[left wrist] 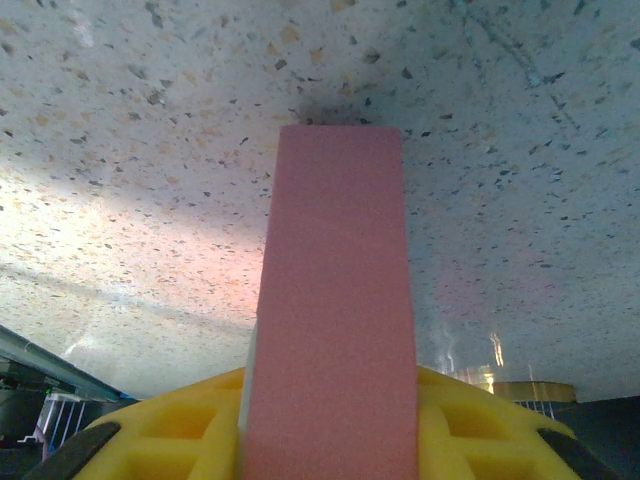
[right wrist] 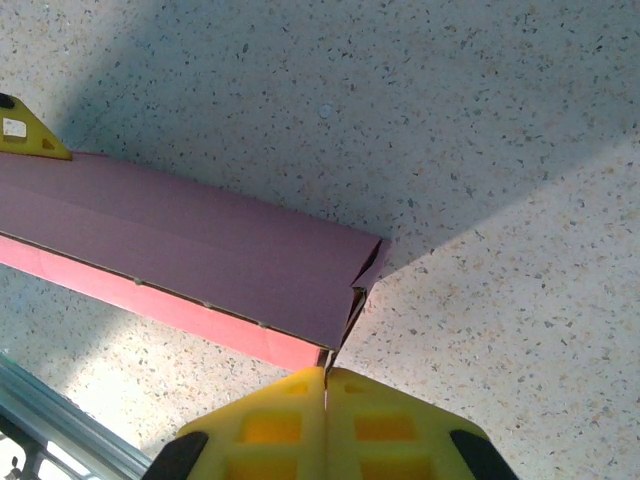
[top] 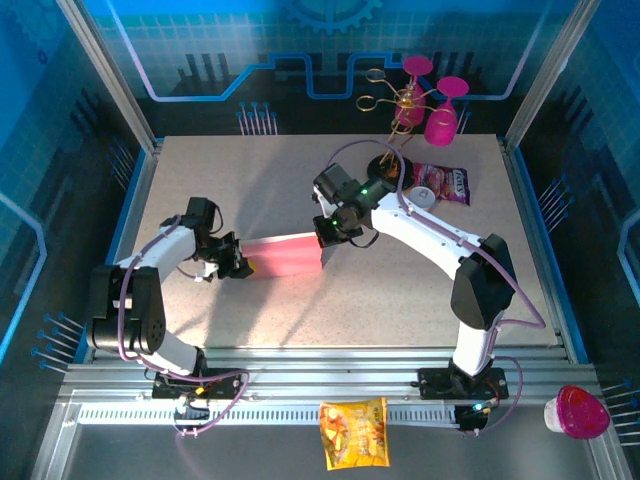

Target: Fold the paper box

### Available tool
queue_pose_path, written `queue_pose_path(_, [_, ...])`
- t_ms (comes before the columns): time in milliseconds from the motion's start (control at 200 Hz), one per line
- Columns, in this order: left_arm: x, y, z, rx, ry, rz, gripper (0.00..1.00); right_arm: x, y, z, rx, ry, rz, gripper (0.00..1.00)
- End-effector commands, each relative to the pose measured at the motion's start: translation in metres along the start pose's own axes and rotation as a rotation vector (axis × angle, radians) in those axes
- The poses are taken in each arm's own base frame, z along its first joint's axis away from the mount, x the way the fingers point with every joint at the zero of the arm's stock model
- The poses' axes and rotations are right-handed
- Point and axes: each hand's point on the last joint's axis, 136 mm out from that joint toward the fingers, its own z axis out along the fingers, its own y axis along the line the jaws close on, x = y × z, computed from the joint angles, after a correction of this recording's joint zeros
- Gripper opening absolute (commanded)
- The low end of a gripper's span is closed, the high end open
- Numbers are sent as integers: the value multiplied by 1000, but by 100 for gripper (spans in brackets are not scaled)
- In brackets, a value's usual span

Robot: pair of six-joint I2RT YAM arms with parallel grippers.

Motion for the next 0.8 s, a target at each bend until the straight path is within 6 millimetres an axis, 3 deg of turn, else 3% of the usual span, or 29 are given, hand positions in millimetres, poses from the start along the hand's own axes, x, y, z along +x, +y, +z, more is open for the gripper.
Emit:
queue_pose_path(0, [-12, 4, 5, -19, -39, -32, 10, 0, 7, 3, 2, -8, 2, 0])
queue_pose_path(300, [-14, 4, 4, -21, -42, -38, 9, -2, 6, -1, 7, -24, 11, 0])
queue_pose_path(375, [-16, 6, 3, -24, -50, -44, 9, -6, 6, -12, -3, -56, 6, 13])
queue_pose_path(540, [-18, 6, 2, -25, -57, -56, 9, -11, 8, -25, -82, -113, -31, 26])
queue_pose_path(796, [-19, 5, 0, -37, -68, -76, 9, -10, 1, -15, -147, -93, -63, 32])
